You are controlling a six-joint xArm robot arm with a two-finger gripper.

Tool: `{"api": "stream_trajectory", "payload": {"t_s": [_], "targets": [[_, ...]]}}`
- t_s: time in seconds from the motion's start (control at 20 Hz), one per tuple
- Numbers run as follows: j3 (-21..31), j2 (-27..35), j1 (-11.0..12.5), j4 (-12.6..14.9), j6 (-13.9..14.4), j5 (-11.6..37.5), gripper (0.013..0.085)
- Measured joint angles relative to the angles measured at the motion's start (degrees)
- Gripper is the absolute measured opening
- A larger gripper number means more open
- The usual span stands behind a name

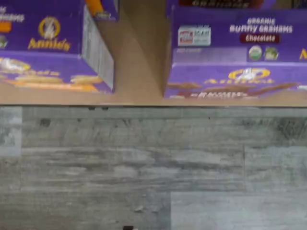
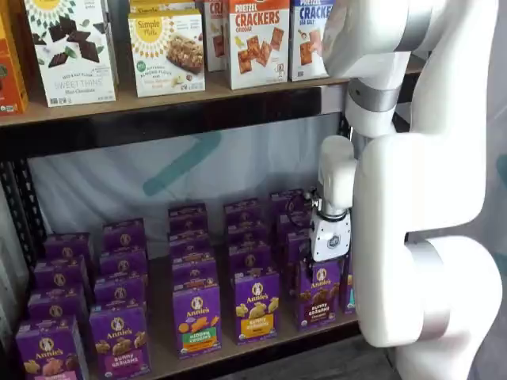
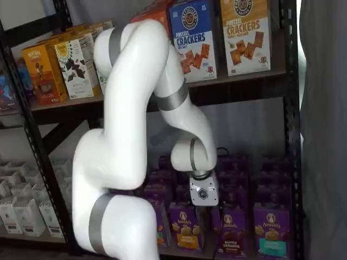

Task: Pick up the purple box with a brown patch in the center, on the bottom shelf, the fifth box from the left

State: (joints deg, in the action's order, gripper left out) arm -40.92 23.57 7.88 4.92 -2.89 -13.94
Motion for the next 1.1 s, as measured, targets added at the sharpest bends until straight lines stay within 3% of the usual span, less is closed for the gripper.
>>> {"api": "stream_trajectory", "payload": {"t_s": [0.1, 0.3, 0.4, 0.7, 1.1], "targets": [[-2.0, 1.7, 0.1, -1.0, -1.1, -0.1, 0.0850], [-6.0, 5.2, 0.7, 2.5, 1.8, 0.2, 0.0850], [-8.1, 6.9, 0.6, 0.8, 0.3, -0.5, 0.0850], [-14.3, 11.4, 0.6, -0.6, -1.2, -2.5, 0.0850], [-21.3, 15.7, 1.8, -5.2, -6.8, -5.6, 0.0850]]}}
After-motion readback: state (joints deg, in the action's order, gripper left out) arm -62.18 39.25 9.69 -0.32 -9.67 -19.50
